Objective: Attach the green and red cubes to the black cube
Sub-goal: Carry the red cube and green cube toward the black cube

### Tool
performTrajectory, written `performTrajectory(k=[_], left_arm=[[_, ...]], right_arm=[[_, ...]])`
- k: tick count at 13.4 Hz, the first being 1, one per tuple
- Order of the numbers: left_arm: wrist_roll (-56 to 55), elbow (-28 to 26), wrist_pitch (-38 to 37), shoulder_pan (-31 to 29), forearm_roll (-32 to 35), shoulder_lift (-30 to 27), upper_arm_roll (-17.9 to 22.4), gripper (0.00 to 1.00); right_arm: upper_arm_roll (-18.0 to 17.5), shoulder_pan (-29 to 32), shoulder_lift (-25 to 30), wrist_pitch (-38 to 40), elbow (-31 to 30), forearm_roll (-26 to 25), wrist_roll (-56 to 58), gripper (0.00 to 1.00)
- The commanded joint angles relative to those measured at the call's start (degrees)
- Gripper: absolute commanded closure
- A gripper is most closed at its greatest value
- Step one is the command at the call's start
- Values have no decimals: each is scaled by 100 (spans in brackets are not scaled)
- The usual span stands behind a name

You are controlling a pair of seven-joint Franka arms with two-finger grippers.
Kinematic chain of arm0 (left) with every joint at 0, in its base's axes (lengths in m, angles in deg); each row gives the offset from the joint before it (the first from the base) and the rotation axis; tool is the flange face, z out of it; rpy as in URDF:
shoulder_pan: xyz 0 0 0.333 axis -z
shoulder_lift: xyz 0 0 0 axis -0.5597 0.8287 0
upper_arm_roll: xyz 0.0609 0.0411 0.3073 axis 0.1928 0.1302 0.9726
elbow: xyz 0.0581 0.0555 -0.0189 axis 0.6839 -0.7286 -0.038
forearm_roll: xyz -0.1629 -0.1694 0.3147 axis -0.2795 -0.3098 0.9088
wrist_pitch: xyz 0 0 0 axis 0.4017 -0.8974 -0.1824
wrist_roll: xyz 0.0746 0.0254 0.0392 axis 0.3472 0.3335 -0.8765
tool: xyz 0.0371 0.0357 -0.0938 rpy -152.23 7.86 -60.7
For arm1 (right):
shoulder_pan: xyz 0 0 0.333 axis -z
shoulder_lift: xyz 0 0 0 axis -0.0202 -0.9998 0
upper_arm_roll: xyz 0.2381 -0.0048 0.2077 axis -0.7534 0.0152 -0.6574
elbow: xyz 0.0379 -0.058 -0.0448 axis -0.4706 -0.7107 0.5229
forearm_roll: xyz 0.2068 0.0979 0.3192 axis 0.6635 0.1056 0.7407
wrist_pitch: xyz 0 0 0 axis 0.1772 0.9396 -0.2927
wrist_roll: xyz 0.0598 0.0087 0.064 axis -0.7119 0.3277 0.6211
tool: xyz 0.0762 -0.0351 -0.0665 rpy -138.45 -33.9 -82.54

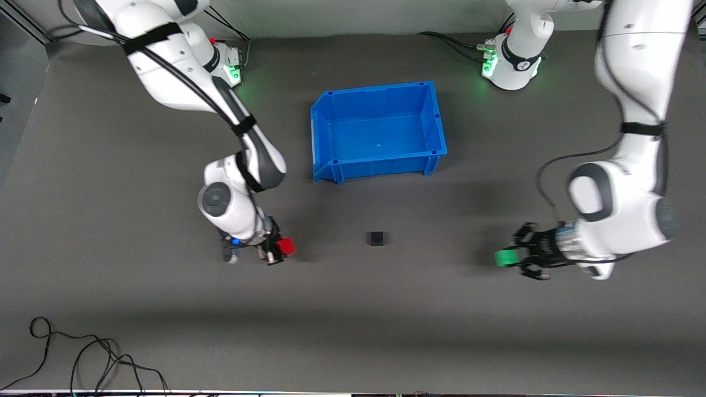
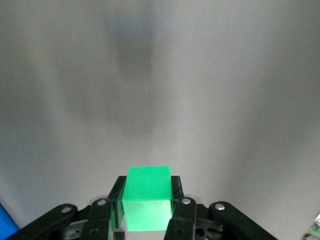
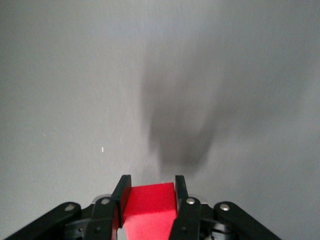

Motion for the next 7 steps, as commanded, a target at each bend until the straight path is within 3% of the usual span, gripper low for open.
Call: performTrajectory(k=[1,7], left_arm=[[-429,270,248,710,66,333,103,63],[-1132,358,942,1704,74,843,112,63]], right_arm=[[98,-314,-541,312,843,10,-839,100],[98,-877,-673,794,1213,-173,-2211,100]])
